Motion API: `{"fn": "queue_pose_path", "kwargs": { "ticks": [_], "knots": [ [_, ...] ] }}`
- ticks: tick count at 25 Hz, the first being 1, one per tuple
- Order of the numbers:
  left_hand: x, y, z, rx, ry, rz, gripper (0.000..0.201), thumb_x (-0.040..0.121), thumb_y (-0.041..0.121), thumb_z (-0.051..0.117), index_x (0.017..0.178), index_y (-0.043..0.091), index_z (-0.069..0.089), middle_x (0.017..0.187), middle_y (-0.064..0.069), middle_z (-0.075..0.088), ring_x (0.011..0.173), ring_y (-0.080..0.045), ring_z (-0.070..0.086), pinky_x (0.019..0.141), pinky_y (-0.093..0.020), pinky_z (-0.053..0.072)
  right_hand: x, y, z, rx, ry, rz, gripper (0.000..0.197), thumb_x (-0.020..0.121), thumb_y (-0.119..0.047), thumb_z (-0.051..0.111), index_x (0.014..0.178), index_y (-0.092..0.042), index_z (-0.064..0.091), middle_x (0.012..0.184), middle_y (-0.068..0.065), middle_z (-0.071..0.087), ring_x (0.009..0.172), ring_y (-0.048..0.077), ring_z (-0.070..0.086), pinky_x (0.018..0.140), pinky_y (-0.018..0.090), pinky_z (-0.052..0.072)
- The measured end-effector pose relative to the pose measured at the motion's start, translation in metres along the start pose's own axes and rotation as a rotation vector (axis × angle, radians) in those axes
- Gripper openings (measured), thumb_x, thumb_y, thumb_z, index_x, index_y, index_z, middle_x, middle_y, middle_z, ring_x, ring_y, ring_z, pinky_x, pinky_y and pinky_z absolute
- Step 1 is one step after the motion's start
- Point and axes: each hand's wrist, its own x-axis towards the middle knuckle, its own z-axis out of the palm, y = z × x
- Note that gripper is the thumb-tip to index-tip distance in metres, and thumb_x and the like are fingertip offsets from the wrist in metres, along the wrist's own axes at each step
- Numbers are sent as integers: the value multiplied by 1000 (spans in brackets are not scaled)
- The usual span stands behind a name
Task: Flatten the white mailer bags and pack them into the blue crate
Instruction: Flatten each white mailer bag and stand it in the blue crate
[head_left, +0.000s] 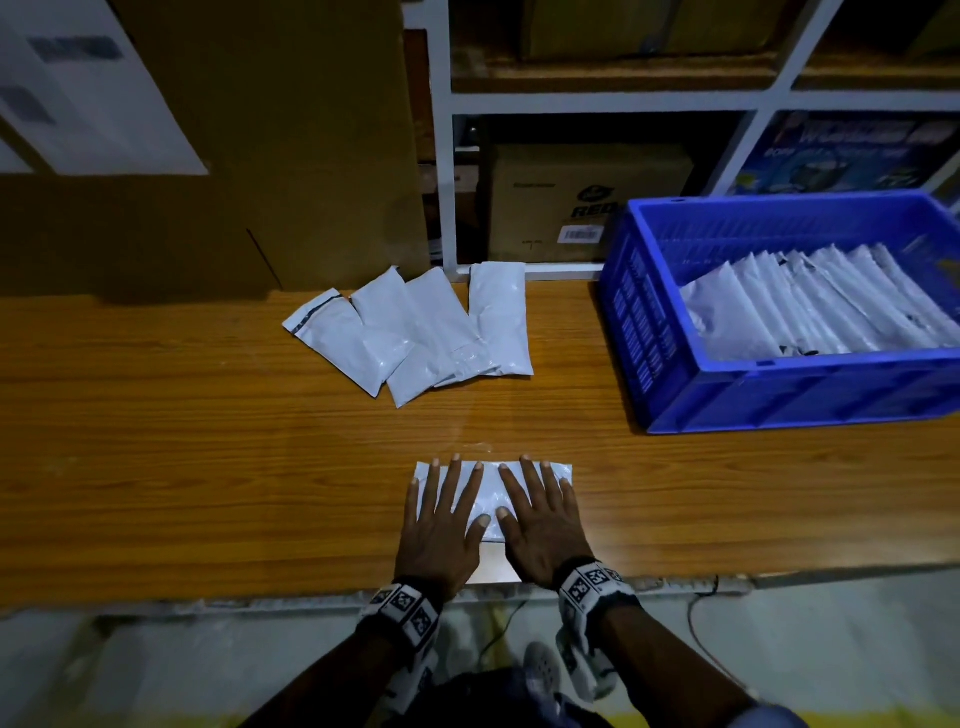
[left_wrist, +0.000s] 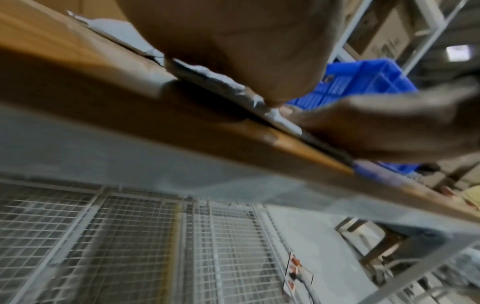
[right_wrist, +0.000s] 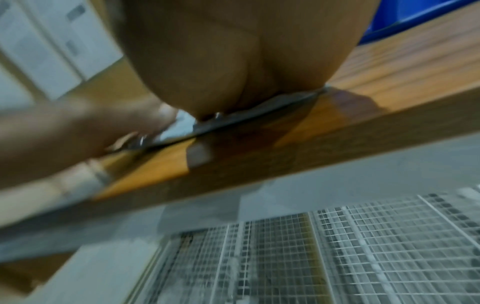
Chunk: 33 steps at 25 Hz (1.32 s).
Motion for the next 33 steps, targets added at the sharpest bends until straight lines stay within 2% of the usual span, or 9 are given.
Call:
{"fn": "queue_pose_path", "kwargs": {
  "ticks": [3,5,9,13,20,22,27,30,33],
  "knots": [
    [-7,1,8,27,-1,-10,63,103,52,20,159,36,-6,167,5,-14,153,-21,-14,122,-46,-4,-1,3,-7,24,-81,-26,60,101,-54,12,150,-42,-19,155,-9,-34,145,17,-31,116,41,-20],
    [-4,2,10,21,4,-23,63,103,52,20,158,38,-7,166,7,-17,153,-19,-17,122,-45,-6,-4,4,-14,14,-62,-36,60,101,-53,14,152,-40,-16,155,-8,-35,145,19,-31,117,42,-18],
    [-4,0,10,-8,26,-30,61,103,52,24,159,39,2,167,8,-7,154,-17,-9,122,-45,-1,-16,-2,-10,-52,77,-34,58,102,-48,14,153,-41,-15,157,-7,-34,145,20,-31,118,43,-18],
    [-6,-1,12,-19,73,4,62,104,48,31,160,33,10,168,4,2,155,-21,-2,122,-48,6,-15,-1,6,-65,88,-30,58,103,-48,12,153,-40,-14,161,-6,-25,147,18,-27,119,42,-17],
    [-6,-2,10,-56,67,38,64,104,48,35,160,30,11,168,0,4,155,-23,1,122,-50,10,-11,1,5,-68,83,-27,57,102,-48,11,154,-40,-13,161,-5,-23,147,18,-27,119,44,-14],
    [-6,-6,9,-52,21,38,68,103,54,35,160,31,8,168,1,0,155,-23,-3,122,-50,5,-11,0,6,-66,64,-36,58,102,-48,12,153,-40,-14,161,-5,-24,146,19,-28,119,44,-15],
    [-6,-16,1,-79,-78,112,79,97,66,34,159,35,-3,165,8,-17,151,-16,-21,120,-43,-15,-9,4,3,-33,19,-47,59,101,-49,14,151,-43,-17,158,-7,-30,145,18,-32,117,44,-18],
    [-3,-20,-7,16,-107,104,73,96,68,25,159,38,2,165,11,-13,153,-15,-13,119,-45,-14,-9,5,0,4,-13,-49,63,100,-49,19,151,-44,-19,158,-6,-30,146,18,-29,117,44,-17],
    [4,-16,-25,75,-138,95,71,97,66,25,159,38,6,166,11,-2,154,-16,-3,119,-47,-13,-9,5,-8,74,-59,-56,80,93,-48,36,149,-46,-22,157,-6,-33,146,18,-29,118,45,-14]
  ]
}}
